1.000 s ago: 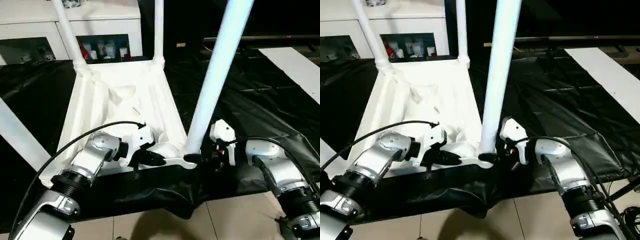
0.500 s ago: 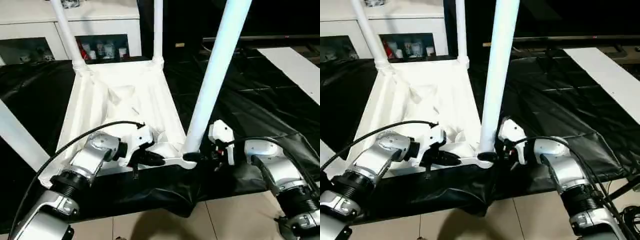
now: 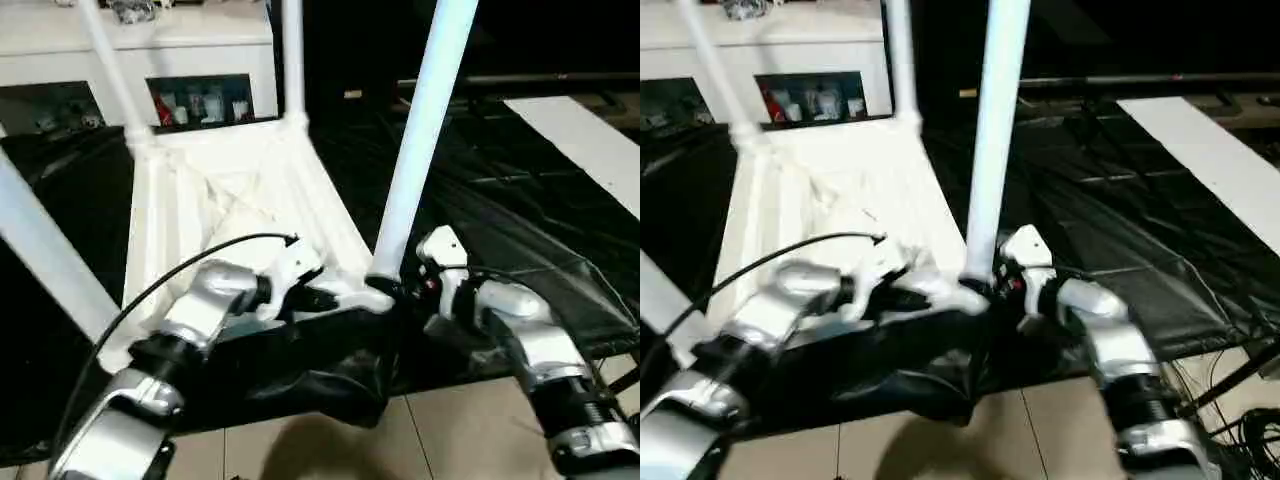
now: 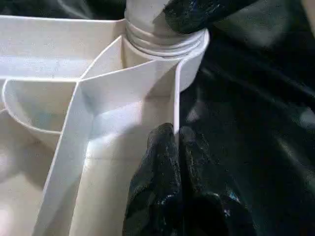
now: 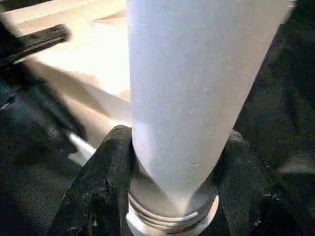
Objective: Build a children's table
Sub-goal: Rotate leg to tighten
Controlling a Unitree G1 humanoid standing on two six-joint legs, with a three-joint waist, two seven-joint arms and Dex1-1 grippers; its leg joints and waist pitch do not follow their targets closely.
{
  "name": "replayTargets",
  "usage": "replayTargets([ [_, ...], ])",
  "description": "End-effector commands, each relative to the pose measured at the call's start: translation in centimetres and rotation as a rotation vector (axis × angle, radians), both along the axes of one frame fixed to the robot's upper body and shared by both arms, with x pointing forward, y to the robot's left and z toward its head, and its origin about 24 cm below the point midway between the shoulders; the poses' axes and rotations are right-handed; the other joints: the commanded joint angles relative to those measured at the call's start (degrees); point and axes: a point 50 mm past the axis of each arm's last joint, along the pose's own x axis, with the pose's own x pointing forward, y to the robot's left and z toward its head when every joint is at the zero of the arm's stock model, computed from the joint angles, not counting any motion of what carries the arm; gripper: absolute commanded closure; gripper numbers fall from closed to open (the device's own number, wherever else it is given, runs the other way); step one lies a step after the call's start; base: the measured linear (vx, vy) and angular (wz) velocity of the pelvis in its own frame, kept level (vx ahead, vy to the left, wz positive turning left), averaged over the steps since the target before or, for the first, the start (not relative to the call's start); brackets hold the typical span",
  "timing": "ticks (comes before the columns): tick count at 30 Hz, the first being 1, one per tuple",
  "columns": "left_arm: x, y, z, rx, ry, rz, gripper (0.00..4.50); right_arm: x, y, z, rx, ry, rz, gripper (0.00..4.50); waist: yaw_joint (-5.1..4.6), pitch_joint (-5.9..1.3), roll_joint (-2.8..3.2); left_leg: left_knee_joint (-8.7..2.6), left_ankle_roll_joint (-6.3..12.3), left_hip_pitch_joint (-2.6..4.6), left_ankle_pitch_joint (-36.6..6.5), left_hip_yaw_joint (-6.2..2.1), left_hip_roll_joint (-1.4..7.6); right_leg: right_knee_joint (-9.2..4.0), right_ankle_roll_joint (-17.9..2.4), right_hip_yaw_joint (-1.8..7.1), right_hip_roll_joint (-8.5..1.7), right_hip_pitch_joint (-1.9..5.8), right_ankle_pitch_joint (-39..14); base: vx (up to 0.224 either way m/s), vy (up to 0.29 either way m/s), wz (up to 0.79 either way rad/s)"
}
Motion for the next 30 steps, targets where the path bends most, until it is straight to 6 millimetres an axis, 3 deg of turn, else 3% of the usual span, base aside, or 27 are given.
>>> replayTargets([
  [1,1.2,-0.9,-0.7,0.023,0.000,0.212,4.50,0.0,1.3,-2.6,-0.040,0.110,-0.147,2.48,-0.31,-2.61,-0.73,-3.98,-0.09,0.77,-21.4,-0.39,0.17,-5.82,-7.7,0.94,-1.69,1.17,-29.2,0.000,0.000,0.00],
  [2,1.2,-0.9,-0.7,0.023,0.000,0.212,4.50,0.0,1.3,-2.6,-0.040,0.110,-0.147,2.48,-0.42,-2.57,-0.67,-4.05,-0.34,0.79,-21.6,-0.49,0.18,-5.92,-7.4,0.87,-1.69,1.04,-30.2,0.000,0.000,0.00],
  [3,1.2,-0.9,-0.7,0.023,0.000,0.212,4.50,0.0,1.3,-2.6,-0.040,0.110,-0.147,2.49,-0.46,-2.67,-0.84,-4.11,-0.29,0.48,-21.3,-0.75,0.05,-6.00,-6.4,0.65,-1.73,1.46,-31.1,0.000,0.000,0.00],
  [5,2.2,-1.9,-0.5,0.017,-0.017,0.355,4.50,0.9,2.0,-3.3,-0.032,0.151,-0.353,2.51,-0.55,-2.56,-0.53,-4.10,-0.23,0.66,-21.6,-0.72,-0.04,-6.31,-6.2,0.72,-1.68,0.89,-31.3,0.000,0.000,0.00],
  [7,2.9,-2.6,-0.3,0.022,-0.054,0.454,4.50,1.9,2.5,-3.5,-0.015,0.175,-0.538,2.52,-1.02,-2.88,-0.53,-4.31,-1.37,0.56,-22.1,-1.21,-0.14,-6.25,-5.7,0.33,-1.69,1.25,-31.5,0.000,0.000,0.00],
  [11,3.2,-2.6,-0.2,0.041,-0.080,0.476,4.50,2.5,3.2,-3.1,0.012,0.170,-0.586,2.53,-0.72,-3.09,-0.42,-4.55,0.04,0.20,-20.1,-0.95,0.08,-5.92,-7.6,0.49,-1.64,1.67,-23.0,0.000,0.000,0.00],
  [14,3.2,-2.5,-0.2,0.061,-0.083,0.463,4.50,2.9,4.5,-2.4,0.075,0.149,-0.531,2.53,-0.57,-3.24,-0.41,-4.43,0.69,0.13,-18.8,-0.72,0.12,-5.40,-9.4,0.67,-1.65,1.99,-18.5,0.000,0.000,0.00],
  [17,3.1,-2.2,-0.3,0.079,-0.079,0.425,4.50,3.0,5.4,-1.4,0.129,0.100,-0.415,2.53,-0.41,-3.22,-0.53,-4.32,1.48,0.21,-18.4,-0.55,0.20,-5.38,-10.2,0.71,-1.78,2.06,-18.1,0.000,0.000,0.00],
  [19,3.0,-2.0,-0.4,0.091,-0.078,0.384,4.50,3.1,5.3,-0.5,0.160,0.039,-0.362,1.84,-0.32,-3.22,-0.86,-4.28,1.99,0.11,-17.5,-0.47,0.18,-5.41,-10.3,0.70,-1.81,2.13,-18.1,0.000,0.000,0.00],
  [20,3.0,-2.0,-0.4,0.092,-0.078,0.361,4.50,3.1,5.1,0.0,0.171,0.013,-0.336,1.84,-0.24,-3.18,-0.70,-4.26,2.21,0.13,-17.5,-0.42,0.24,-5.41,-10.3,0.74,-1.86,2.10,-18.4,0.000,0.000,0.00],
  [21,2.9,-2.0,-0.5,0.090,-0.078,0.327,4.50,3.0,4.8,0.3,0.175,-0.009,-0.289,1.82,-0.41,-3.09,-0.89,-4.48,2.59,-0.35,-17.7,-0.65,0.17,-5.40,-9.5,0.56,-1.89,2.48,-19.5,0.000,0.000,0.00],
  [22,2.7,-1.9,-0.5,0.090,-0.085,0.284,4.50,3.0,4.4,0.5,0.160,-0.024,-0.259,1.76,-0.66,-3.08,-1.04,-4.78,2.48,-1.28,-16.5,-1.05,0.04,-5.25,-8.0,0.23,-1.84,3.29,-20.8,-0.008,-0.008,-0.18],
  [23,2.6,-1.8,-0.5,0.091,-0.090,0.251,4.50,2.9,4.0,0.7,0.148,-0.034,-0.235,1.58,-0.58,-3.14,-0.88,-4.81,2.30,-1.28,-16.0,-1.11,0.10,-5.34,-7.6,0.24,-1.92,3.32,-21.0,-0.008,-0.008,-0.18],
  [25,2.3,-1.5,-0.6,0.090,-0.086,0.212,4.50,2.5,3.4,0.9,0.140,-0.034,-0.157,1.46,-0.53,-3.31,-0.82,-4.37,2.40,-0.31,-16.0,-0.89,0.48,-5.25,-9.5,0.54,-2.01,2.41,-18.1,0.000,0.000,0.00],
  [30,1.1,-0.7,-0.7,0.071,-0.080,0.030,4.50,1.0,0.9,1.5,0.091,-0.035,0.024,1.07,0.19,-3.58,-0.84,-3.73,5.10,-0.13,-11.0,-0.46,0.75,-4.10,-14.1,0.75,-1.88,2.87,-6.9,0.031,0.000,0.02],
])
